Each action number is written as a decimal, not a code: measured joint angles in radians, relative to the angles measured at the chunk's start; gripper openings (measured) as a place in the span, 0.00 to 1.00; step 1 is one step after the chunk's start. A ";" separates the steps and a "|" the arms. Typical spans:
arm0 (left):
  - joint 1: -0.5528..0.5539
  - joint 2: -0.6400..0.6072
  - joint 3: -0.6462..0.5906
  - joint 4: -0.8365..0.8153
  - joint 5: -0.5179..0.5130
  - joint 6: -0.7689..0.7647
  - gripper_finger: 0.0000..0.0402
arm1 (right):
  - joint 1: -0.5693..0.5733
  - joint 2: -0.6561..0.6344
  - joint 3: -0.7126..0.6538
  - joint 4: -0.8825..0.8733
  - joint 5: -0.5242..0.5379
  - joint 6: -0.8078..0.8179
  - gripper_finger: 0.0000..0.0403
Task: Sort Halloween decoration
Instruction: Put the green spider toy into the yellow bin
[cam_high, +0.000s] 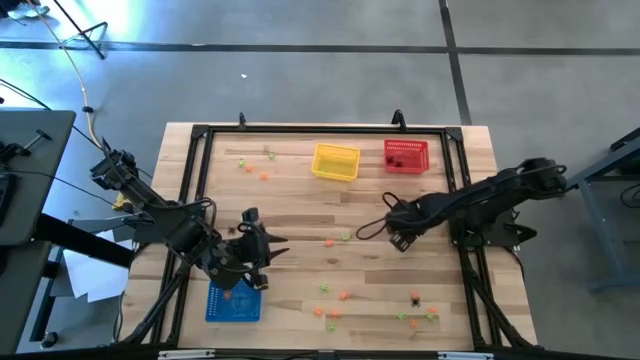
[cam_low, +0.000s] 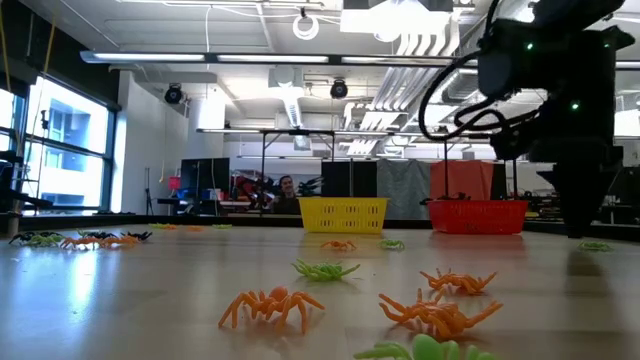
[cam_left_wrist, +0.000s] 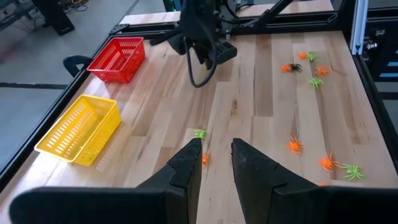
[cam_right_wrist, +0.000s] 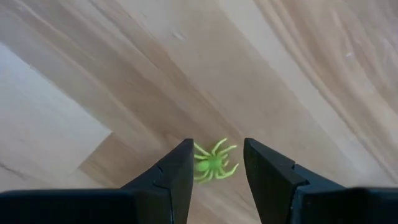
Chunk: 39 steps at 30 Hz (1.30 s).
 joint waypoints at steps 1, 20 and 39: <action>-0.001 0.000 0.000 -0.001 0.000 0.000 0.18 | -0.008 0.012 0.000 0.001 -0.010 -0.012 0.34; -0.017 0.000 0.000 -0.031 0.000 0.001 0.18 | -0.034 0.070 0.003 -0.013 -0.075 -0.044 0.34; -0.017 0.000 0.000 -0.031 0.000 -0.008 0.18 | -0.005 -0.038 -0.001 -0.052 -0.161 0.005 0.34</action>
